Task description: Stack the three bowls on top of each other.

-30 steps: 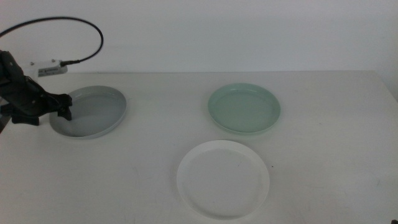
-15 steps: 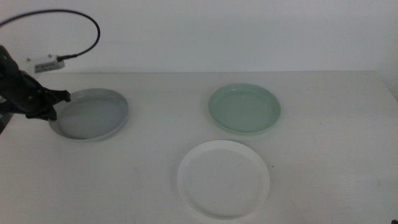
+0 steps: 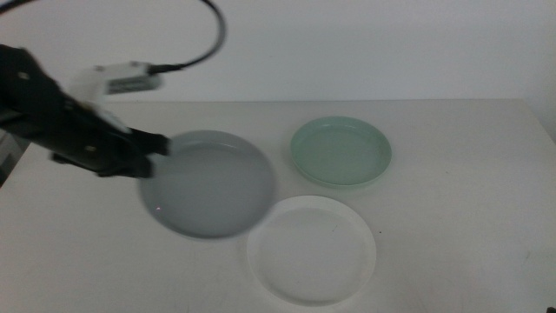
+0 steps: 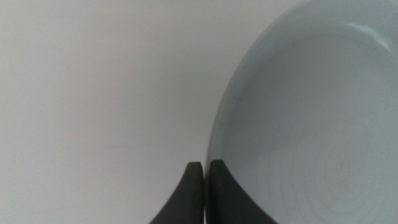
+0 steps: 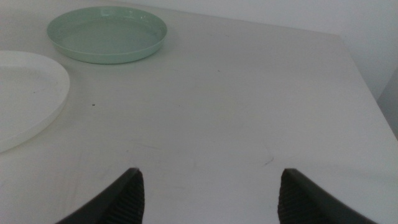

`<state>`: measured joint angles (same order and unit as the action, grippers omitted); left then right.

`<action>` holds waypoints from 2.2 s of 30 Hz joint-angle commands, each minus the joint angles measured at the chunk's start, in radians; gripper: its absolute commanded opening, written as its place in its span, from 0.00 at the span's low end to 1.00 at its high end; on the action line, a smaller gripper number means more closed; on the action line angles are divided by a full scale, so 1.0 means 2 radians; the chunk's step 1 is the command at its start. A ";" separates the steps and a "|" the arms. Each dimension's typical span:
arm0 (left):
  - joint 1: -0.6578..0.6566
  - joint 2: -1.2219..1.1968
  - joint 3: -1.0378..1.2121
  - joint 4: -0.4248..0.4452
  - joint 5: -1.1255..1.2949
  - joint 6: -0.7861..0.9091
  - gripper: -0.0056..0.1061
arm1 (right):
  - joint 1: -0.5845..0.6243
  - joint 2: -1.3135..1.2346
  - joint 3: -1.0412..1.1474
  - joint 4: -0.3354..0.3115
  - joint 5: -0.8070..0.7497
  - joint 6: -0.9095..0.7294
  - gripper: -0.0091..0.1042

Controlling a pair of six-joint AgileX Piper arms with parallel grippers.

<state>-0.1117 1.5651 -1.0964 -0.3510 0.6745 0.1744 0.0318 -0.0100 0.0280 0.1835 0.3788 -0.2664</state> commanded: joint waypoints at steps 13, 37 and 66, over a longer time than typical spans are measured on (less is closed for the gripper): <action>-0.160 0.039 -0.009 -0.053 -0.100 0.000 0.05 | -0.004 -0.014 -0.003 -0.002 -0.037 -0.005 0.56; -0.164 0.038 -0.009 -0.080 -0.097 0.083 0.88 | -0.004 -0.014 -0.003 -0.002 -0.037 -0.005 0.56; -0.138 -0.372 -0.009 -0.041 0.071 0.094 0.99 | -0.004 -0.014 -0.003 -0.002 -0.037 -0.005 0.56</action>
<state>-0.3900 0.8389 -1.0917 -0.4066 0.8839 0.3683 0.0318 -0.0100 0.0280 0.1835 0.3788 -0.2664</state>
